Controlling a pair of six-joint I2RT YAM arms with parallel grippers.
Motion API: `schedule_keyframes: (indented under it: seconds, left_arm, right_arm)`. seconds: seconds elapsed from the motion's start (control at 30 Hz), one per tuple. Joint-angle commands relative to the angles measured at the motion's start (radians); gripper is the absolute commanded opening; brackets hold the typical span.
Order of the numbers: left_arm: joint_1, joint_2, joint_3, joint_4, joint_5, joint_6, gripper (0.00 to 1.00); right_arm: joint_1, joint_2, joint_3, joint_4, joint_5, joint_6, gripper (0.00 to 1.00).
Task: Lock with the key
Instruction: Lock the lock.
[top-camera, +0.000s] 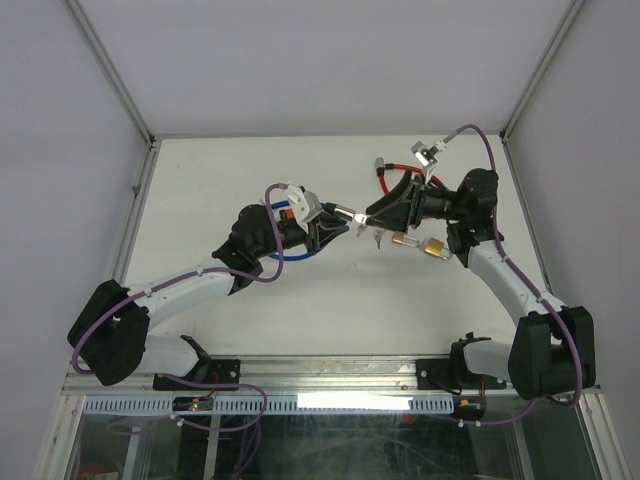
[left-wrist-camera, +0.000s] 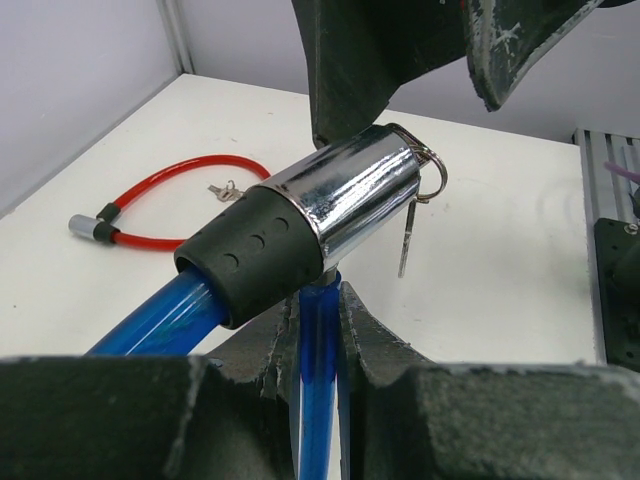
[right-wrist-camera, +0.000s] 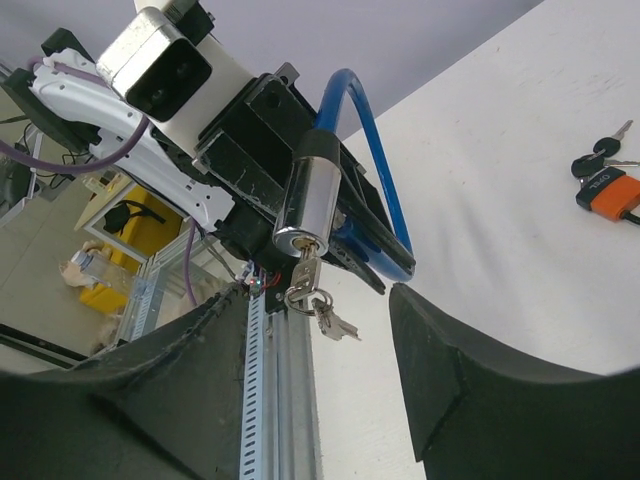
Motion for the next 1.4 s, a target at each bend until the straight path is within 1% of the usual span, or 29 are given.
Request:
schedule_keyframes:
  seconds: [0.0,0.17,0.33,0.47,0.53,0.57,0.73,0.77,0.9,1.0,1.07,1.17,1.23,1.37]
  left_arm:
    - [-0.002,-0.025,0.015,0.096,0.068,0.019,0.0]
    - [-0.001,-0.018,0.026,0.09,0.085,0.01,0.0]
    - [-0.001,-0.016,0.032,0.086,0.082,0.011,0.0]
    - [-0.002,-0.012,0.036,0.079,0.074,0.012,0.0]
    - [-0.002,-0.013,0.037,0.077,0.068,0.011,0.0]
    - [-0.001,-0.014,0.038,0.074,0.065,0.01,0.0]
    - [0.0,-0.01,0.054,0.036,0.063,0.005,0.0]
    - [-0.001,-0.009,0.059,0.025,0.066,0.003,0.0]
    - [0.006,0.001,0.092,-0.046,0.095,-0.018,0.0]
    - [0.022,0.018,0.116,-0.098,0.136,-0.045,0.0]
    - [0.036,0.032,0.127,-0.124,0.171,-0.074,0.0]
    - [0.055,0.065,0.147,-0.149,0.238,-0.131,0.0]
    - [0.062,0.092,0.171,-0.179,0.28,-0.165,0.0]
    - [0.067,0.155,0.216,-0.243,0.302,-0.172,0.0]
  right_arm:
    - [0.022,0.004,0.009,0.026,0.018,0.007,0.6]
    - [0.047,0.007,0.01,0.02,0.017,-0.007,0.48]
    - [0.056,0.008,0.014,0.015,0.008,-0.017,0.37]
    - [0.06,0.003,0.018,0.006,0.004,-0.046,0.22]
    - [0.062,-0.002,0.024,-0.018,0.004,-0.077,0.12]
    - [0.064,-0.002,0.026,-0.026,0.004,-0.088,0.11]
    - [0.073,-0.018,0.045,-0.119,0.004,-0.088,0.11]
    - [0.076,-0.026,0.051,-0.156,0.014,-0.185,0.01]
    - [0.1,-0.07,0.105,-0.403,0.08,-0.547,0.0]
    - [0.142,-0.103,0.167,-0.609,0.188,-0.8,0.0]
    - [0.185,-0.128,0.188,-0.704,0.293,-0.934,0.0]
    - [0.263,-0.167,0.187,-0.781,0.455,-1.102,0.0]
    - [0.313,-0.187,0.174,-0.801,0.598,-1.187,0.0]
    - [0.393,-0.215,0.15,-0.808,0.8,-1.325,0.0]
